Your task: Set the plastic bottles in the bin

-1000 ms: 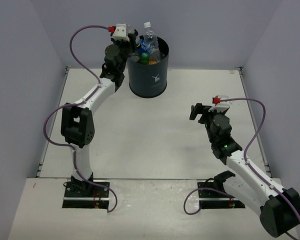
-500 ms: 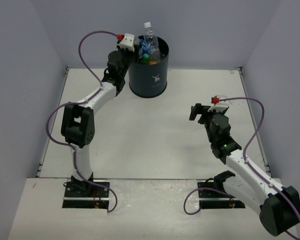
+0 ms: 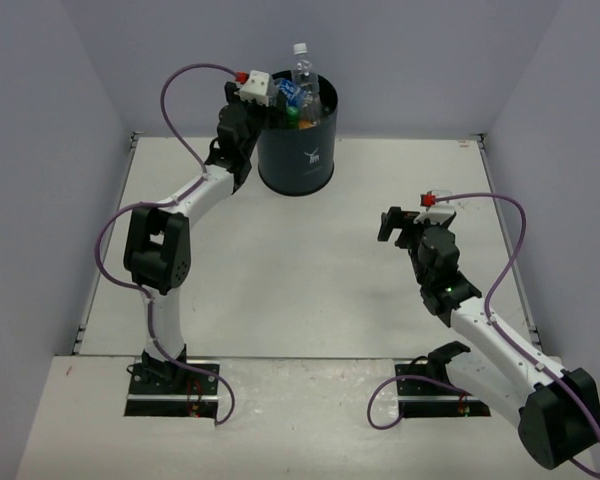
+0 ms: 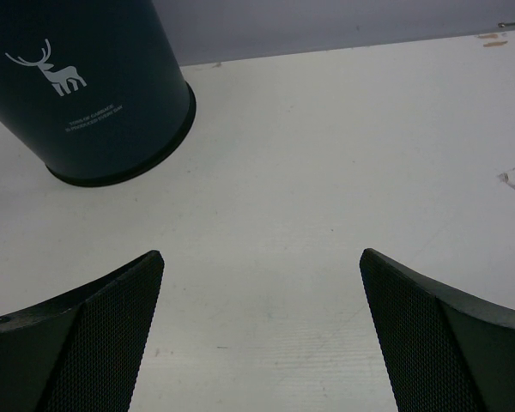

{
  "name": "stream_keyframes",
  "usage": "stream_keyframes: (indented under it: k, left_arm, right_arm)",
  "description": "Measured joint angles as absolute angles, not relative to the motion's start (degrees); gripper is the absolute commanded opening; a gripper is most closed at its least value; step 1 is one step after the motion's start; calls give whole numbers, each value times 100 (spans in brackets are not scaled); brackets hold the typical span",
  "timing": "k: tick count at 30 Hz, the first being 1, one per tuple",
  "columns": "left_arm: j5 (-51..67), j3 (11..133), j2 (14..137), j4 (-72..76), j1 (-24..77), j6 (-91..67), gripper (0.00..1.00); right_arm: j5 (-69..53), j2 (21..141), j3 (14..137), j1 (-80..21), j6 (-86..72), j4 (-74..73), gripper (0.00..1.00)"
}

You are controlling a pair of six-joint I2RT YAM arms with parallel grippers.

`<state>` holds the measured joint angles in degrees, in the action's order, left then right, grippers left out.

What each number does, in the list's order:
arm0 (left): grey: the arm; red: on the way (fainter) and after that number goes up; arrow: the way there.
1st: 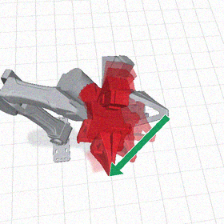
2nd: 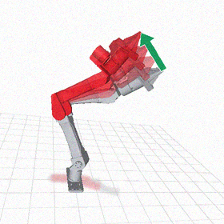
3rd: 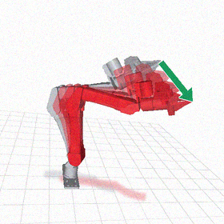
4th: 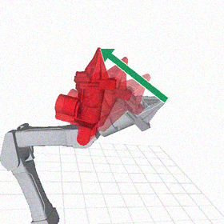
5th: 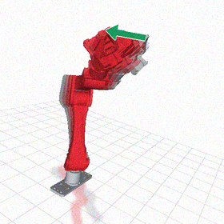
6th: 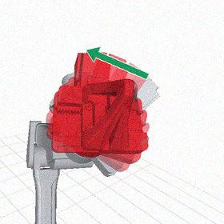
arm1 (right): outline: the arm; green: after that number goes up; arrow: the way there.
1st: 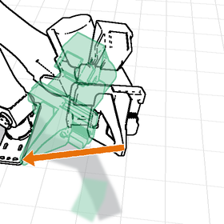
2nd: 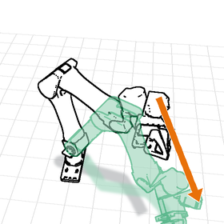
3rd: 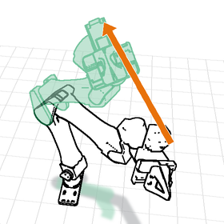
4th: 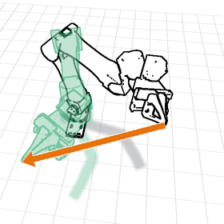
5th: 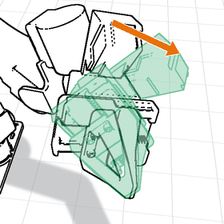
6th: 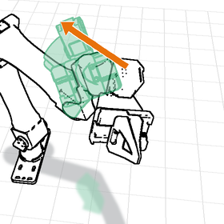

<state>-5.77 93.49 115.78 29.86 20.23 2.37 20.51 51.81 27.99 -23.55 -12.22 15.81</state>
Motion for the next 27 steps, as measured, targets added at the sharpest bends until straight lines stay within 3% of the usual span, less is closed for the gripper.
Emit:
stream_keyframes:
  k: [20,27]
  left_arm:
    - [-852,9942,10825,2555,2014,-333,100]
    - [-1482,9932,10122,1607,2012,-777,100]
  right_arm:
    - [2005,5162,2826,-2351,-1304,1435,99]
    - [2114,5161,2944,-2348,-1520,1226,99]
